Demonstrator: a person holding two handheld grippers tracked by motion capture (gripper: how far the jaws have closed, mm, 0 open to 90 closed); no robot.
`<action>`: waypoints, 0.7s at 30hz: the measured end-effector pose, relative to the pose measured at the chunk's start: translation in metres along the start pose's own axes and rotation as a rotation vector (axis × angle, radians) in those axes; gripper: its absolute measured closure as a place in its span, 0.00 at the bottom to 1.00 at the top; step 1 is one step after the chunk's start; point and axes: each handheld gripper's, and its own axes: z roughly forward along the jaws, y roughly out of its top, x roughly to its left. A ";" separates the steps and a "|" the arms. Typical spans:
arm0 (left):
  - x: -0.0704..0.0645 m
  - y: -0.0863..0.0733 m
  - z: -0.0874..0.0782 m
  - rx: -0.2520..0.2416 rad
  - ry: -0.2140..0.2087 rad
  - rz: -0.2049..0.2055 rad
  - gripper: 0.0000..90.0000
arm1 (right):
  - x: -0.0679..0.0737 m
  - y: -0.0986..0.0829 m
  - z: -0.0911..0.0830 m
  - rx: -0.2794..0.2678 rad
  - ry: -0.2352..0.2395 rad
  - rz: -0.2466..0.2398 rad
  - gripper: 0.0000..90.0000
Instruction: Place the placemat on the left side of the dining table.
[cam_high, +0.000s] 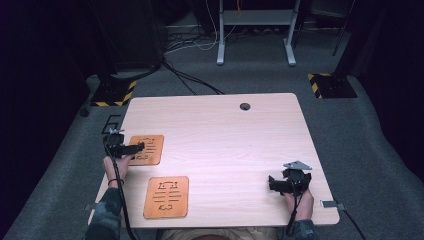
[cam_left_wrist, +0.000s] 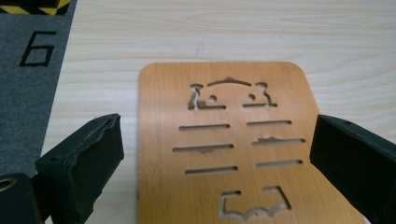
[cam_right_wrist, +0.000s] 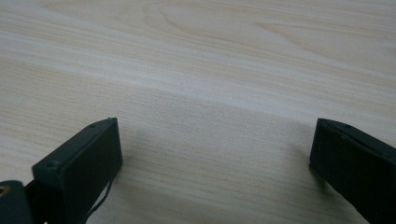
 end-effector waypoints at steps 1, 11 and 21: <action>-0.001 -0.002 -0.002 -0.003 0.000 0.006 0.03 | 0.000 0.000 0.000 0.000 0.002 0.000 0.02; -0.016 -0.027 -0.038 -0.078 -0.003 0.098 0.02 | 0.000 0.000 0.000 -0.001 0.001 0.000 0.02; -0.021 -0.075 -0.068 -0.113 0.009 0.120 0.00 | 0.000 0.000 0.000 0.000 0.000 0.000 0.02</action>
